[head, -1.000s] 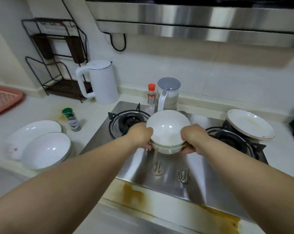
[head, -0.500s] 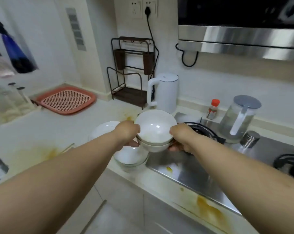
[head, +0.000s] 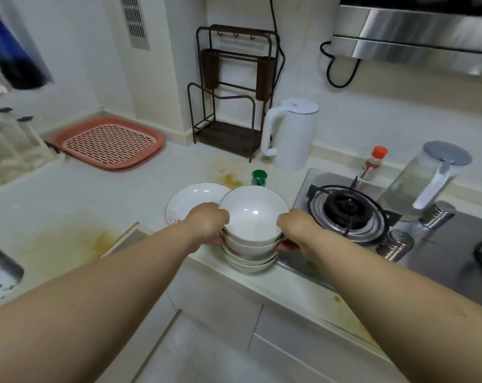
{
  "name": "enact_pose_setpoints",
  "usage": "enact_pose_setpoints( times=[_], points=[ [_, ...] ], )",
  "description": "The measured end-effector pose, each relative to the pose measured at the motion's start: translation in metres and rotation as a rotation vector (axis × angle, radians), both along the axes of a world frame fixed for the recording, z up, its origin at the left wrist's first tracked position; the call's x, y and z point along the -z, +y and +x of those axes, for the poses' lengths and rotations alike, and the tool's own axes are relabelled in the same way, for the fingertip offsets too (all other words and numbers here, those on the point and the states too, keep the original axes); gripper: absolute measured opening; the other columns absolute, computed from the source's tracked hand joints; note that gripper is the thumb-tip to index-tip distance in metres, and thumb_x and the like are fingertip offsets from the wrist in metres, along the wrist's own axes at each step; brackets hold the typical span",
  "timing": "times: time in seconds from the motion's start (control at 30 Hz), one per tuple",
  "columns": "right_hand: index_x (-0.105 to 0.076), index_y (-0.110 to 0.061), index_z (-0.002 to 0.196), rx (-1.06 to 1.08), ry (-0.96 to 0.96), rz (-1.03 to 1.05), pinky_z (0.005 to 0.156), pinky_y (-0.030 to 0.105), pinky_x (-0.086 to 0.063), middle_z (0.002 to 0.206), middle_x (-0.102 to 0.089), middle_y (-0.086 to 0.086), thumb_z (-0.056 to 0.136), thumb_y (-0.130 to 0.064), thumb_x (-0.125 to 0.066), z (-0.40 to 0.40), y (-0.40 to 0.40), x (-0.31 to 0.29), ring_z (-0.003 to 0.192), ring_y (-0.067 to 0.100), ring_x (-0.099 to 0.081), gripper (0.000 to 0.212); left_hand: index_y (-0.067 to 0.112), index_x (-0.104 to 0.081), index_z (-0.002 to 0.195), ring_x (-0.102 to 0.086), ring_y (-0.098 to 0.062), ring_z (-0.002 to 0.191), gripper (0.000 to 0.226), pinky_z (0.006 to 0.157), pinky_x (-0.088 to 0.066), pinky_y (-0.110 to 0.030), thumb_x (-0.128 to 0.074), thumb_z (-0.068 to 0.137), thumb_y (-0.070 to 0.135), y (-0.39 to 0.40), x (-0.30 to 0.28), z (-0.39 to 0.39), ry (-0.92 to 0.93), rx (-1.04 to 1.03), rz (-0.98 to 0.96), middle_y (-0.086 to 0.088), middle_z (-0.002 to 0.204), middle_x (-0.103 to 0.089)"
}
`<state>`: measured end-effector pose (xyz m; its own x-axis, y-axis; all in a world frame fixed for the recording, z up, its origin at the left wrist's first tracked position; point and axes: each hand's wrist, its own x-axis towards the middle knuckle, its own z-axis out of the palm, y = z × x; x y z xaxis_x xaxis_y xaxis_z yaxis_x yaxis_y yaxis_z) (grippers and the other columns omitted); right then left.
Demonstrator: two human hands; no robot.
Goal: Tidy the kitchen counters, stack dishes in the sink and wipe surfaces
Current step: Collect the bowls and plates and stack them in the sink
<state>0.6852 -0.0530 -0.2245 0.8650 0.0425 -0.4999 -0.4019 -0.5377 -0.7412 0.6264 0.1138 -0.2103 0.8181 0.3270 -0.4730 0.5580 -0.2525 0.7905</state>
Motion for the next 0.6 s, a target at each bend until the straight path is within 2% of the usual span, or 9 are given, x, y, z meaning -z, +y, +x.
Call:
enact_pose_setpoints(
  times=[0.07, 0.17, 0.27, 0.33, 0.4, 0.5, 0.6],
  points=[
    [-0.049, -0.009, 0.076, -0.007, -0.012, -0.018, 0.055, 0.035, -0.051, 0.077, -0.054, 0.016, 0.089, -0.004, -0.039, 0.001, -0.001, 0.008, 0.06, 0.031, -0.056, 0.017, 0.011, -0.048, 0.077, -0.064, -0.037, 0.097, 0.013, 0.083, -0.053, -0.036, -0.048, 0.089, 0.006, 0.0, 0.007, 0.0, 0.007, 0.019, 0.044, -0.007, 0.083, -0.05],
    [-0.054, -0.008, 0.078, -0.037, -0.028, -0.052, 0.067, 0.04, -0.054, 0.076, -0.056, 0.014, 0.084, -0.004, -0.038, 0.0, -0.002, 0.018, 0.066, 0.031, -0.056, 0.017, 0.01, -0.049, 0.077, -0.062, -0.035, 0.09, 0.012, 0.074, -0.05, -0.032, -0.047, 0.089, 0.006, -0.002, 0.017, -0.001, 0.02, -0.002, 0.058, -0.007, 0.082, -0.049],
    [-0.057, -0.009, 0.092, -0.1, -0.074, -0.096, 0.068, 0.035, -0.043, 0.089, -0.055, 0.012, 0.081, -0.011, -0.037, 0.002, -0.004, 0.025, 0.075, 0.028, -0.05, 0.023, 0.008, -0.051, 0.088, -0.052, -0.031, 0.094, 0.008, 0.092, -0.049, -0.041, -0.043, 0.089, 0.01, -0.001, 0.028, 0.003, 0.019, 0.012, 0.125, -0.011, 0.095, -0.051],
    [-0.057, -0.011, 0.102, -0.114, -0.084, -0.112, 0.07, 0.031, -0.04, 0.095, -0.054, 0.009, 0.082, -0.016, -0.04, 0.006, -0.006, 0.027, 0.081, 0.027, -0.048, 0.027, 0.009, -0.052, 0.097, -0.052, -0.031, 0.1, 0.012, 0.093, -0.048, -0.039, -0.043, 0.088, 0.013, -0.002, 0.03, 0.005, 0.023, -0.028, 0.111, -0.01, 0.102, -0.051],
    [-0.056, -0.015, 0.097, -0.066, -0.025, -0.04, 0.07, 0.032, -0.041, 0.088, -0.051, 0.006, 0.077, -0.026, -0.046, 0.004, -0.01, 0.029, 0.077, 0.026, -0.046, 0.025, 0.013, -0.051, 0.11, -0.052, -0.03, 0.108, 0.022, 0.093, -0.047, -0.04, -0.046, 0.089, 0.019, -0.004, 0.031, 0.002, 0.056, -0.084, -0.009, -0.007, 0.109, -0.05],
    [-0.049, -0.017, 0.086, 0.043, 0.209, 0.188, 0.065, 0.033, -0.036, 0.072, -0.036, 0.004, 0.078, -0.034, -0.056, -0.003, -0.018, 0.031, 0.062, 0.02, -0.034, 0.02, 0.018, -0.046, 0.121, -0.051, -0.031, 0.112, 0.034, 0.093, -0.048, -0.042, -0.051, 0.09, 0.033, -0.005, 0.033, -0.005, 0.144, -0.156, -0.23, -0.005, 0.121, -0.046],
    [-0.048, -0.017, 0.105, 0.026, 0.387, 0.384, 0.078, 0.042, -0.043, 0.078, -0.045, 0.005, 0.085, -0.034, -0.054, -0.004, -0.02, 0.033, 0.065, 0.023, -0.045, 0.027, 0.015, -0.044, 0.12, -0.055, -0.037, 0.108, 0.036, 0.09, -0.05, -0.045, -0.053, 0.089, 0.032, -0.008, 0.038, -0.007, 0.175, -0.189, -0.398, -0.007, 0.121, -0.048]
  ],
)
